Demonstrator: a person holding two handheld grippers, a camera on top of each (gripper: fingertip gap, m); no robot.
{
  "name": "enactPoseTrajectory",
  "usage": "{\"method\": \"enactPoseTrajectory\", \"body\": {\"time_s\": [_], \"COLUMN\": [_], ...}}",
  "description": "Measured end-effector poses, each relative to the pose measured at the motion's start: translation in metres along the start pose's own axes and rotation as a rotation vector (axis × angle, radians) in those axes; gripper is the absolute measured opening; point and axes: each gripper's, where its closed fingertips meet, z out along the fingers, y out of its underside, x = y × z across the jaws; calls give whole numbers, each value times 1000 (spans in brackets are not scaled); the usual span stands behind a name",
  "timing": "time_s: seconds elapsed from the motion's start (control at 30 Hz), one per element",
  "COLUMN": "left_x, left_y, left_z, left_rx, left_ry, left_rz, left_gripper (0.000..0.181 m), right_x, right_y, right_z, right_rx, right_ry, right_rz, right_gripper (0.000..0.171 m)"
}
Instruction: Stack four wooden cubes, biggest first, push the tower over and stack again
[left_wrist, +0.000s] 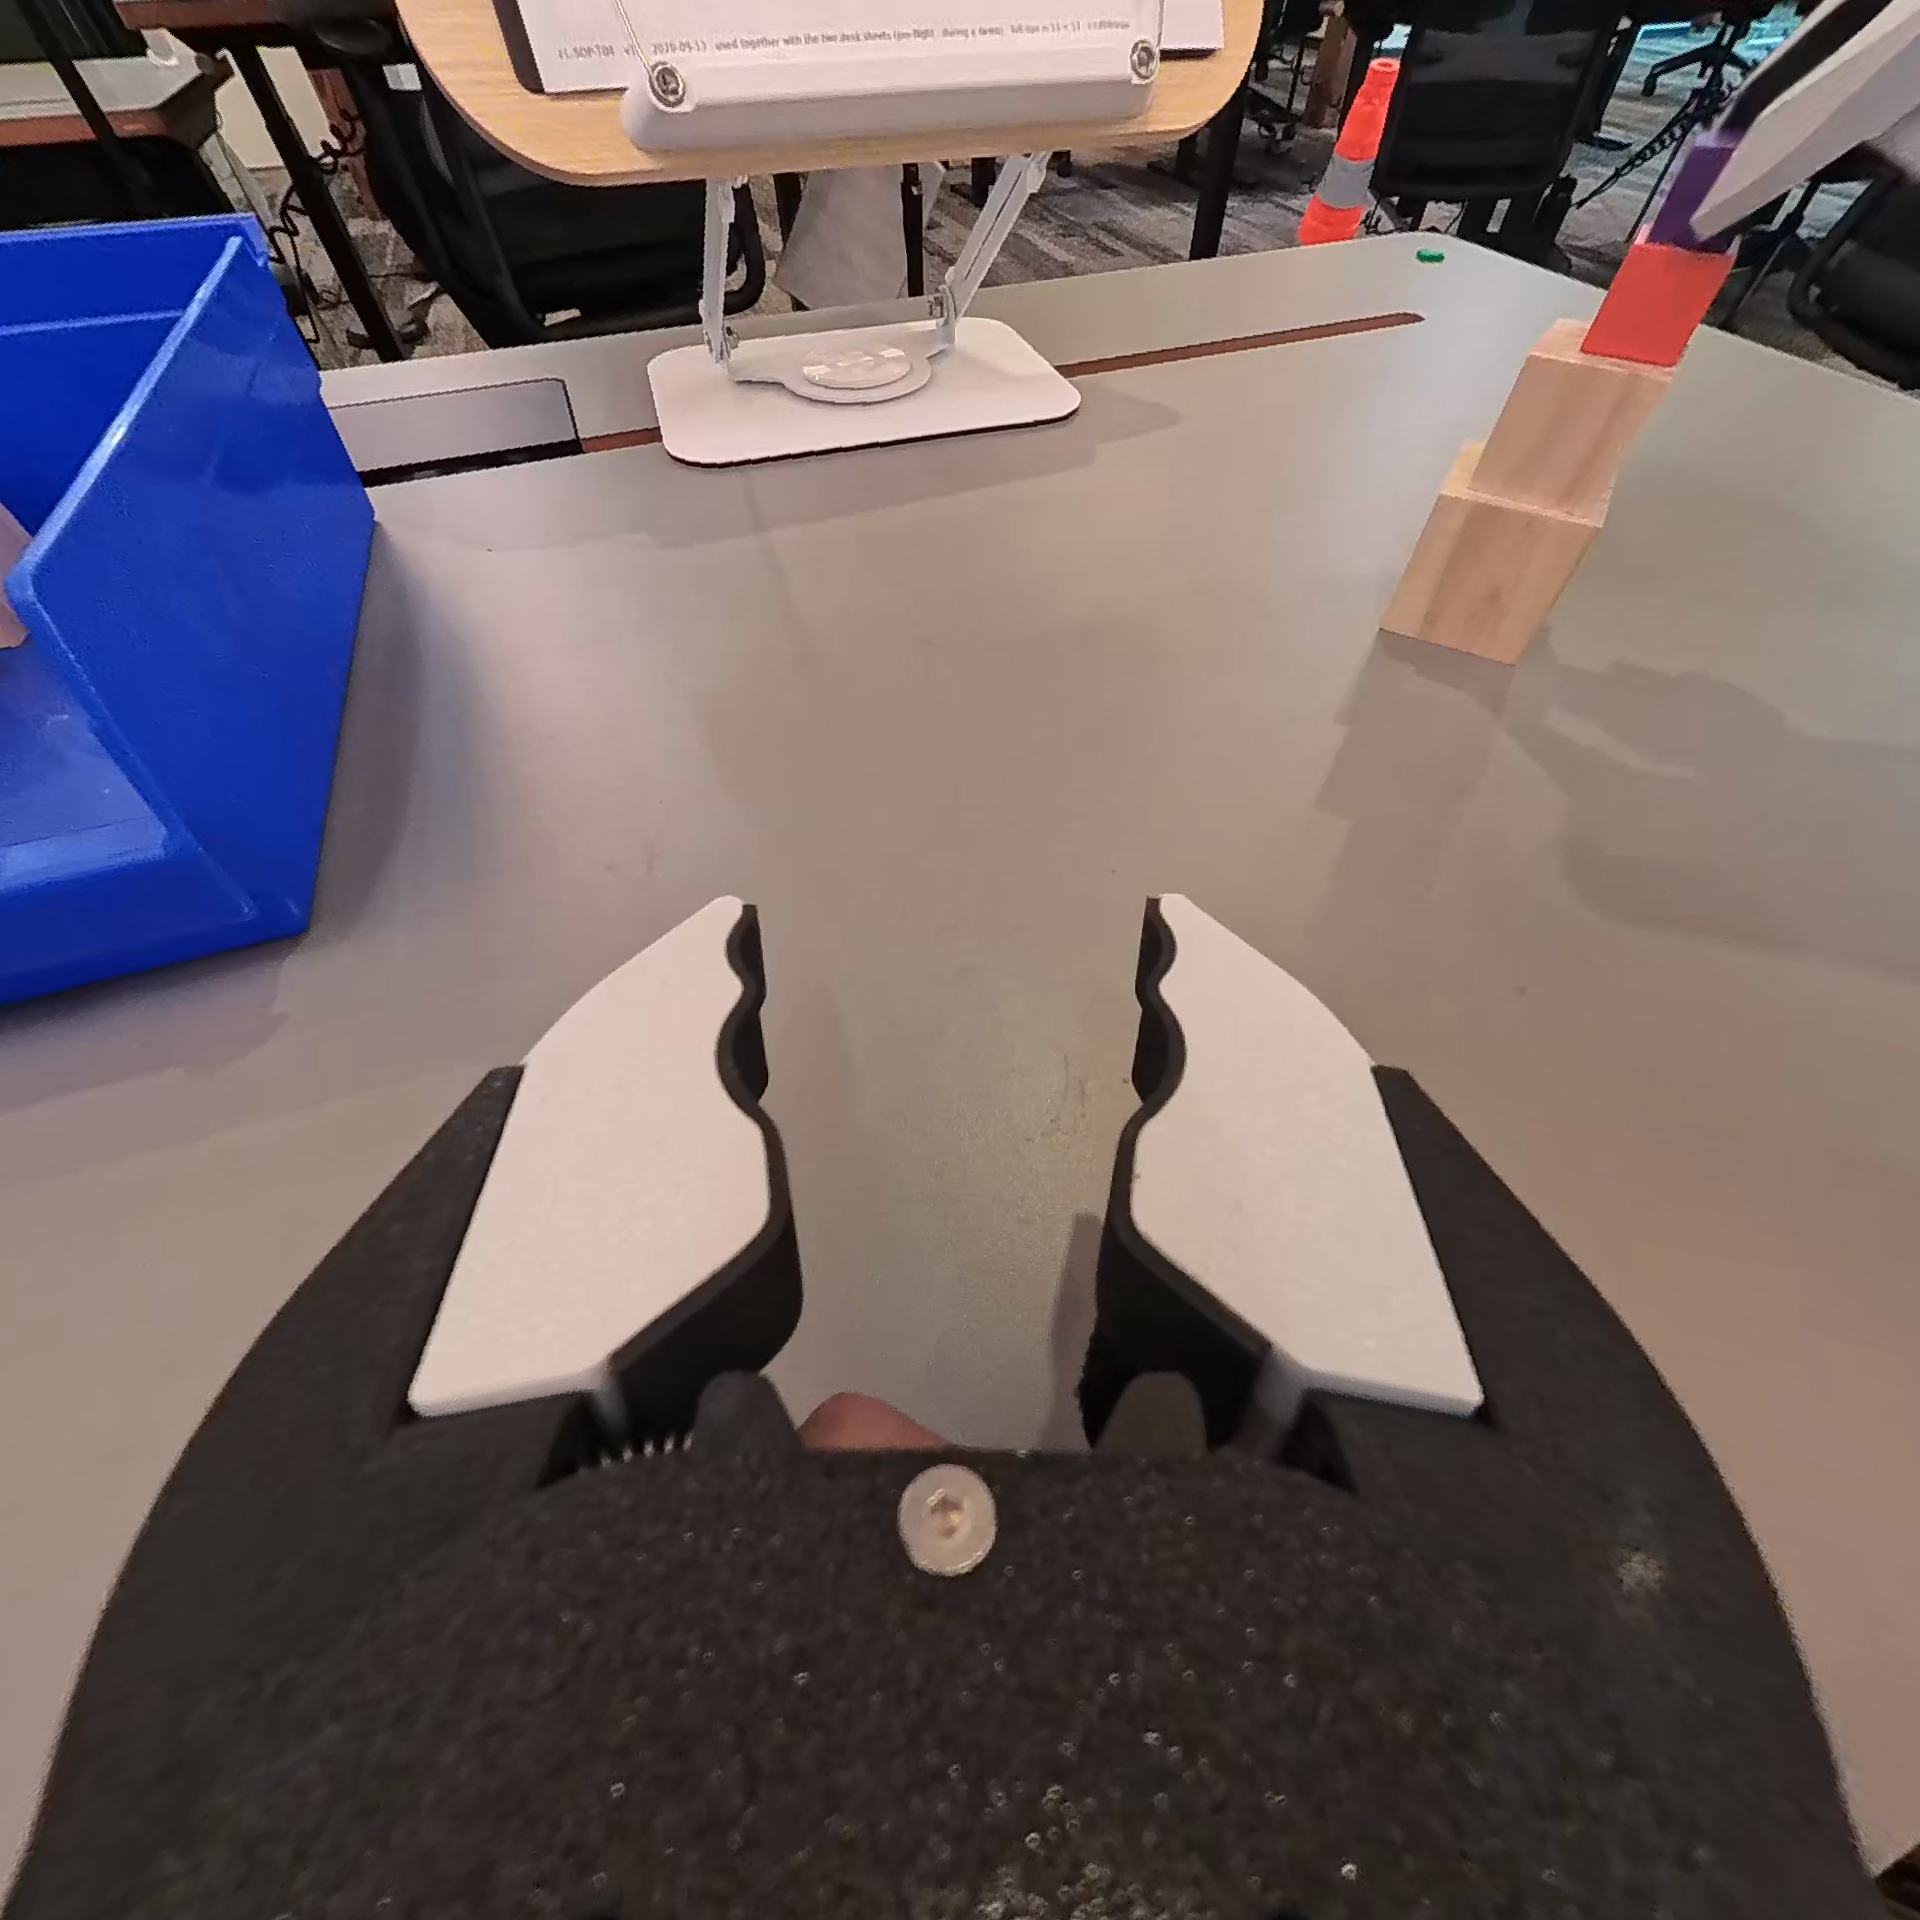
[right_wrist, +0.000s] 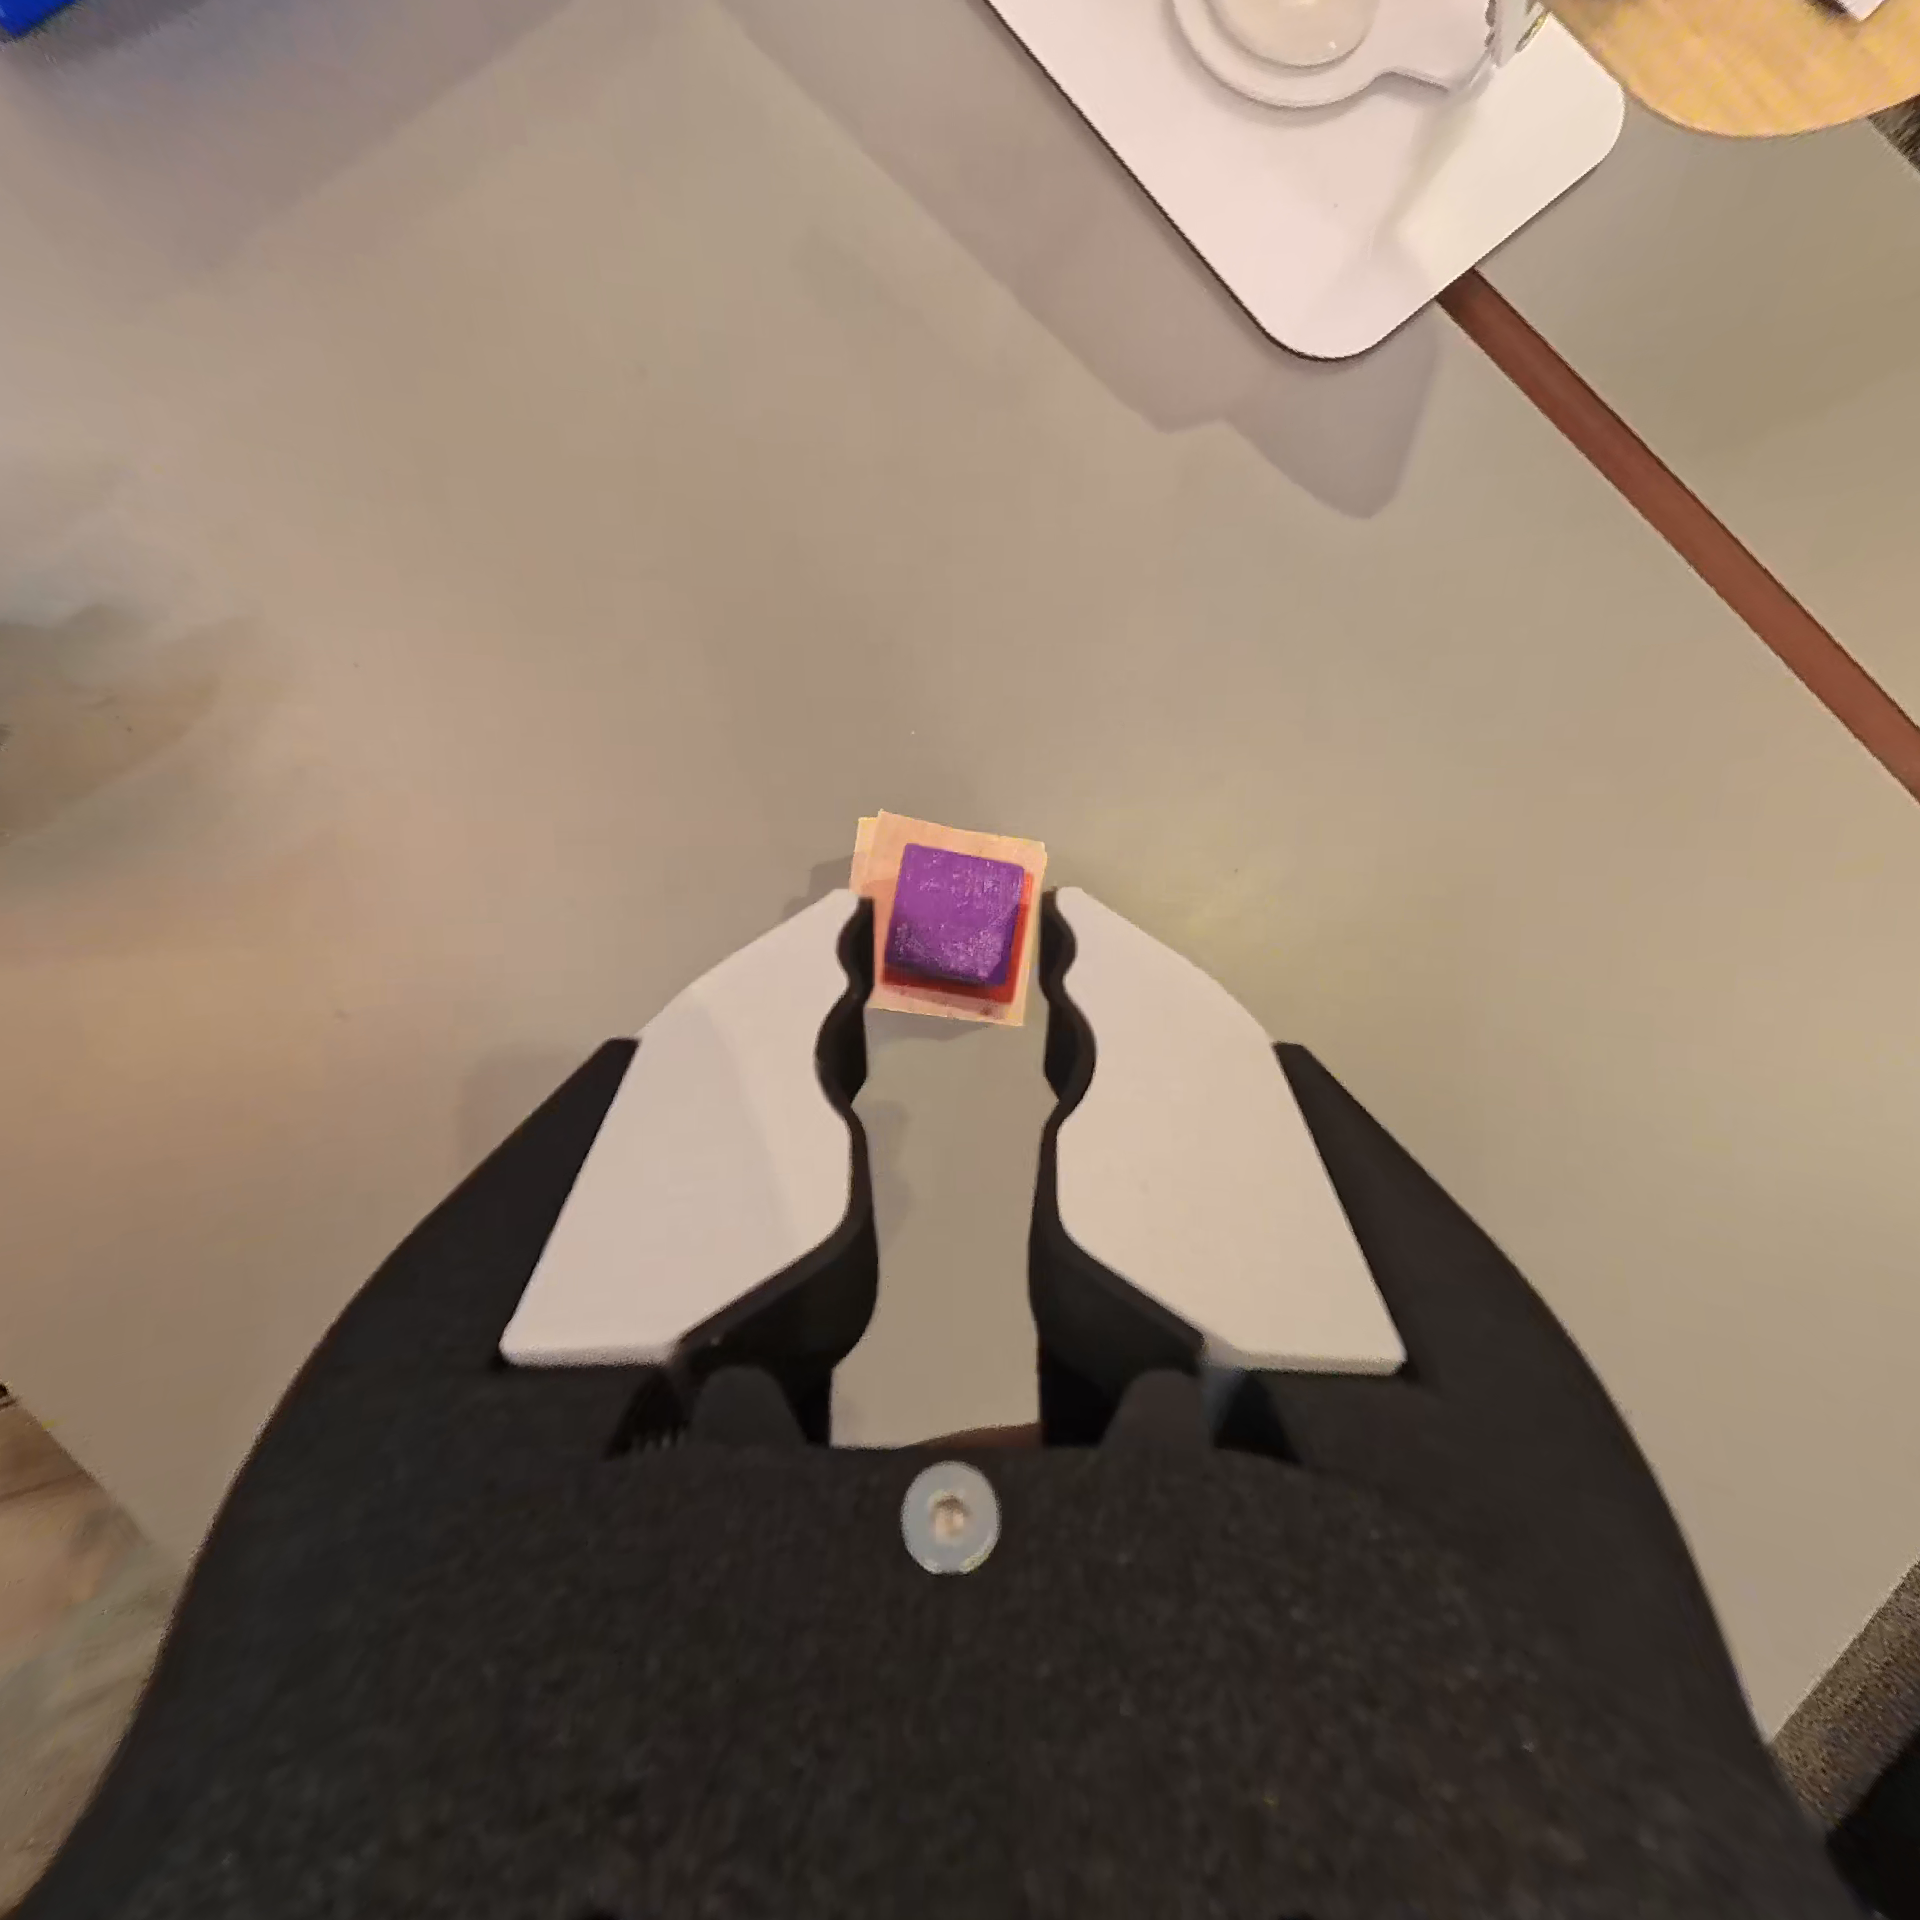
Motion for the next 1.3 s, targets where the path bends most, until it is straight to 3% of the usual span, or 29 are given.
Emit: {"method": "enactPoseTrajectory", "body": {"time_s": [0.23,0.37,0.5,0.6,0.77,0.97,1.13,1.3], "left_x": [0,-1,-1,-2,-12,-12,-10,-8], "left_y": [0,-2,-12,-21,-39,-36,-31,-25], "left_z": [0,3,7,13,17,17,17,18], "left_rx": [1,-1,-3,-4,80,82,74,52], "left_ry": [-2,1,26,11,-95,-111,-100,-88], "left_rz": [3,-14,-44,-28,-38,-63,-43,-48], "left_gripper": [69,67,67,68,68,68,67,66], "right_x": [8,2,10,21,6,-27,-41,-46], "right_y": [-18,-3,34,51,75,97,107,98], "right_z": [-52,-79,-68,-61,-52,-47,-37,-31], "right_rx": [117,181,211,330,545,611,581,577], "right_ry": [135,219,285,347,448,552,537,428], "right_rz": [-49,-128,-161,-59,117,259,290,251], "right_gripper": [32,34,44,58,62,73,60,25]}}
